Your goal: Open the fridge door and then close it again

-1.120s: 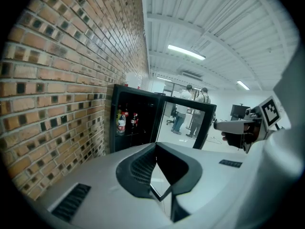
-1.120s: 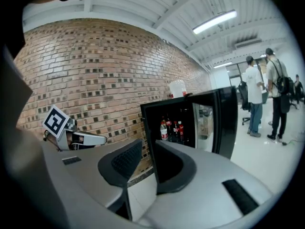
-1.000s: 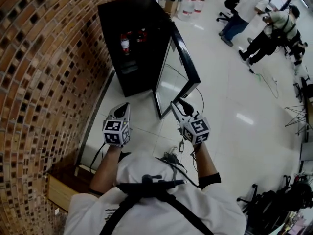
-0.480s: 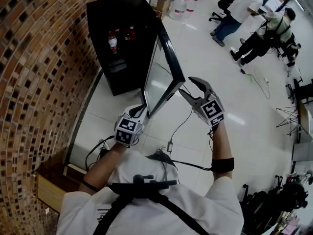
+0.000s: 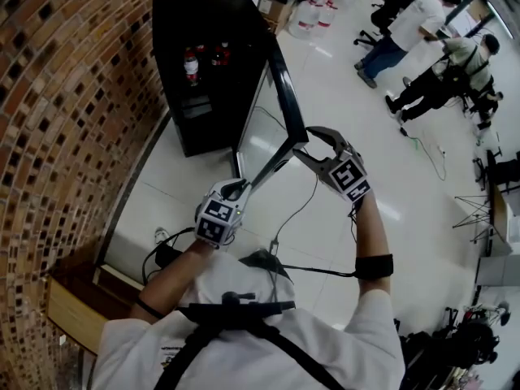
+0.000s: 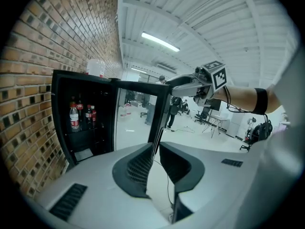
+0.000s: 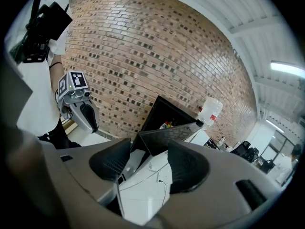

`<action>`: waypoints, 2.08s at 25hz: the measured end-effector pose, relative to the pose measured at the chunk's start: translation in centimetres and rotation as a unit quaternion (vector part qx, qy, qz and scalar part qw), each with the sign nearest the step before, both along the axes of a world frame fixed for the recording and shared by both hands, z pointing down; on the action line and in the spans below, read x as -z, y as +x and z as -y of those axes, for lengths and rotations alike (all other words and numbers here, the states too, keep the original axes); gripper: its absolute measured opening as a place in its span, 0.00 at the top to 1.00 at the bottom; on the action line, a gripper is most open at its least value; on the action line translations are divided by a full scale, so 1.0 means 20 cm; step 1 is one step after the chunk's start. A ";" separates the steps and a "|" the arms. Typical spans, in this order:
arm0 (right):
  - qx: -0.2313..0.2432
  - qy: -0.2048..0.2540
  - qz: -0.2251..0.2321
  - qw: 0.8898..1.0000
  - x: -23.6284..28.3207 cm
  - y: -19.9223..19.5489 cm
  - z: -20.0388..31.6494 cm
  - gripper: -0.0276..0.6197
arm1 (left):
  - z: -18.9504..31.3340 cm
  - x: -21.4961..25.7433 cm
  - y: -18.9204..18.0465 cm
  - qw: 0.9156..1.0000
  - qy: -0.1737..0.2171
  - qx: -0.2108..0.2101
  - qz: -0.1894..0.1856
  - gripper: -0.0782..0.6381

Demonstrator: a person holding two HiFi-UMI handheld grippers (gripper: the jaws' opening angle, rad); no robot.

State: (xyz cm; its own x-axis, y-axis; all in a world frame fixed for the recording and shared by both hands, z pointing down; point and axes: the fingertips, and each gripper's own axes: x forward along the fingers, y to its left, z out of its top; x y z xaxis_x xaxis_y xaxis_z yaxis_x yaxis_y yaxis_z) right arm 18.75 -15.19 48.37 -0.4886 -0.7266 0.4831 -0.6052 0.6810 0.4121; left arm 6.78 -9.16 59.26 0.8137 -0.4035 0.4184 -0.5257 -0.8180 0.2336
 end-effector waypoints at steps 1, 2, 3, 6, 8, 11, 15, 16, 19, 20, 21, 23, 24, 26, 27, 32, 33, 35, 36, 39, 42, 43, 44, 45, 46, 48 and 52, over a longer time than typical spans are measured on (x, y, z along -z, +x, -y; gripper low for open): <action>-0.001 0.002 -0.007 1.000 -0.01 0.00 0.01 0.54 | 0.00 0.00 -0.01 1.000 -0.001 0.002 0.000 0.83; -0.002 0.004 -0.013 1.000 -0.01 0.00 0.01 0.56 | 0.00 -0.01 -0.01 1.000 -0.002 0.004 0.000 0.83; -0.004 0.007 -0.017 1.000 -0.01 0.01 0.01 0.57 | 0.00 -0.01 -0.02 1.000 -0.003 0.007 0.000 0.83; -0.004 0.014 -0.029 0.999 -0.01 -0.01 0.01 0.58 | 0.01 -0.01 -0.05 1.000 -0.006 0.015 -0.002 0.83; -0.007 0.018 -0.024 1.000 -0.01 -0.03 0.02 0.57 | 0.02 -0.02 -0.08 1.000 -0.009 0.021 -0.004 0.83; -0.034 0.006 0.037 0.999 -0.03 -0.03 0.04 0.50 | 0.04 -0.03 -0.13 0.999 -0.014 0.034 -0.008 0.83; -0.045 -0.055 0.069 0.995 -0.22 -0.07 0.04 0.43 | 0.04 -0.04 -0.18 0.999 -0.022 0.047 -0.011 0.83; -0.043 -0.065 0.068 0.995 -0.27 -0.10 0.04 0.43 | 0.04 -0.05 -0.19 0.998 -0.023 0.049 -0.012 0.83; -0.047 -0.071 0.076 0.994 -0.35 -0.17 0.07 0.44 | 0.05 -0.06 -0.24 0.998 -0.028 0.058 -0.012 0.83; -0.051 -0.068 0.078 0.993 -0.36 -0.19 0.09 0.47 | 0.05 -0.07 -0.26 0.998 -0.030 0.061 -0.012 0.83; -0.054 -0.065 0.081 0.993 -0.36 -0.20 0.10 0.50 | 0.05 -0.07 -0.28 0.997 -0.032 0.063 -0.011 0.83; -0.053 -0.065 0.083 0.993 -0.35 -0.23 0.12 0.50 | 0.06 -0.09 -0.31 0.997 -0.036 0.070 -0.010 0.83; -0.052 -0.066 0.084 0.993 -0.35 -0.25 0.13 0.50 | 0.06 -0.10 -0.34 0.997 -0.038 0.073 -0.010 0.83; -0.053 -0.068 0.090 0.992 -0.35 -0.30 0.15 0.50 | 0.07 -0.11 -0.38 0.996 -0.042 0.079 -0.010 0.83; -0.055 -0.067 0.094 0.992 -0.35 -0.32 0.16 0.50 | 0.08 -0.11 -0.40 0.996 -0.044 0.082 -0.010 0.83; -0.061 -0.062 0.113 0.990 -0.34 -0.48 0.21 0.52 | 0.11 -0.12 -0.50 0.994 -0.053 0.093 -0.011 0.83; -0.060 -0.061 0.116 0.990 -0.34 -0.51 0.23 0.52 | 0.12 -0.13 -0.53 0.994 -0.054 0.096 -0.011 0.83; -0.059 -0.060 0.121 0.989 -0.34 -0.59 0.27 0.53 | 0.15 -0.13 -0.58 0.993 -0.055 0.104 -0.011 0.83; -0.060 -0.060 0.121 0.989 -0.34 -0.63 0.30 0.53 | 0.16 -0.13 -0.61 0.992 -0.057 0.109 -0.012 0.83; -0.073 -0.054 0.122 0.988 -0.35 -0.75 0.38 0.52 | 0.21 -0.13 -0.71 0.990 -0.061 0.128 -0.014 0.83; -0.102 -0.041 0.129 0.986 -0.34 -0.87 0.45 0.52 | 0.28 -0.13 -0.82 0.987 -0.055 0.152 -0.016 0.83; -0.113 -0.036 0.131 0.984 -0.34 -0.90 0.49 0.52 | 0.32 -0.14 -0.86 0.986 -0.053 0.159 -0.015 0.83; -0.124 -0.033 0.134 0.983 -0.34 -0.94 0.52 0.52 | 0.36 -0.15 -0.91 0.985 -0.050 0.167 -0.014 0.83; -0.134 -0.030 0.137 0.981 -0.34 -0.98 0.55 0.52 | 0.39 -0.16 -0.95 0.984 -0.048 0.173 -0.012 0.83; -0.144 -0.028 0.140 0.979 -0.35 -1.02 0.58 0.52 | 0.43 -0.17 -1.00 0.983 -0.046 0.180 -0.011 0.83; -0.163 -0.023 0.145 0.976 -0.36 -1.08 0.64 0.52 | 0.51 -0.19 -1.08 0.981 -0.040 0.189 -0.008 0.83; -0.202 -0.011 0.151 0.968 -0.38 -1.18 0.78 0.52 | 0.66 -0.19 -1.23 0.978 -0.029 0.205 -0.006 0.83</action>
State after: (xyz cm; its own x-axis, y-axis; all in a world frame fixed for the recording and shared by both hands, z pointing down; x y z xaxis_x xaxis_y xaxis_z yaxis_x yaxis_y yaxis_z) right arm -4.83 -30.70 55.87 -0.2877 -0.8787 0.3809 -0.9145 0.3702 0.1632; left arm -17.83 -22.38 63.04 0.5936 -0.6727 0.4417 -0.8036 -0.5249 0.2805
